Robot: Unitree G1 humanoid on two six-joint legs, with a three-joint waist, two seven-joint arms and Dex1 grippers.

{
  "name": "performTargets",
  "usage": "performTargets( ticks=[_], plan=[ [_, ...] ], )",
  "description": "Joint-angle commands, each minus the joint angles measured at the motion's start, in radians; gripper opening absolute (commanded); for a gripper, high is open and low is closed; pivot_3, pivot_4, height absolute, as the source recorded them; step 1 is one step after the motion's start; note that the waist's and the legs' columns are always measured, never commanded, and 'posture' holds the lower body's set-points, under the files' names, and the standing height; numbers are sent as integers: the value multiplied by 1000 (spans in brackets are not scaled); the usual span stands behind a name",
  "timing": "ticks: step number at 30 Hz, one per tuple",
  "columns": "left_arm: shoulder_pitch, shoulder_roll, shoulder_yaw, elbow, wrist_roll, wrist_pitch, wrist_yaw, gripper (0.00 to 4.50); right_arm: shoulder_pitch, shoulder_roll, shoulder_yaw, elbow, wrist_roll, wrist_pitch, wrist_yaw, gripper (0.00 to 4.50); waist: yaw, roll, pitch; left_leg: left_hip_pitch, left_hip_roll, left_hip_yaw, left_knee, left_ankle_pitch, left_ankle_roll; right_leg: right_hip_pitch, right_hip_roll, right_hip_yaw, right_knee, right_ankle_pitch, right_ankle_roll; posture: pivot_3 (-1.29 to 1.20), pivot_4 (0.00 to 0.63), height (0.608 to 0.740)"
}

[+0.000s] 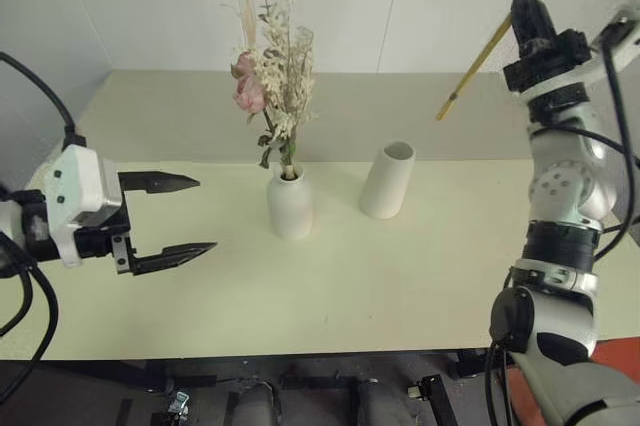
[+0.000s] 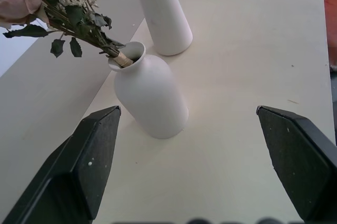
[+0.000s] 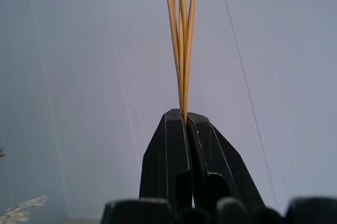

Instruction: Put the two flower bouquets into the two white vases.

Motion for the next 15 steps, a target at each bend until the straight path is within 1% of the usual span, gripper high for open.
performTargets(
  ticks=[1, 7, 15],
  plan=[
    [3, 6, 45, -18, -1, -5, 14, 4500, 21, 13, 35, -71, 27, 29, 25, 32, -1, 0, 0, 1, 0, 0, 0, 0, 0, 0, 0, 0, 0, 0, 0, 0, 150, 740],
    [21, 0, 62, -20, 8, -11, 25, 4500, 56, 42, 81, -99, 19, 29, 44, 32, -3, 0, 0, 1, 0, 0, 0, 0, 0, 0, 0, 0, 0, 0, 0, 0, 150, 740],
    [45, -6, 62, -34, 10, -15, 40, 4500, 60, 57, 105, -7, -34, -19, 83, 32, -1, 0, 0, 1, 0, 0, 0, 0, 0, 0, 0, 0, 0, 0, 0, 0, 150, 740]
  ],
)
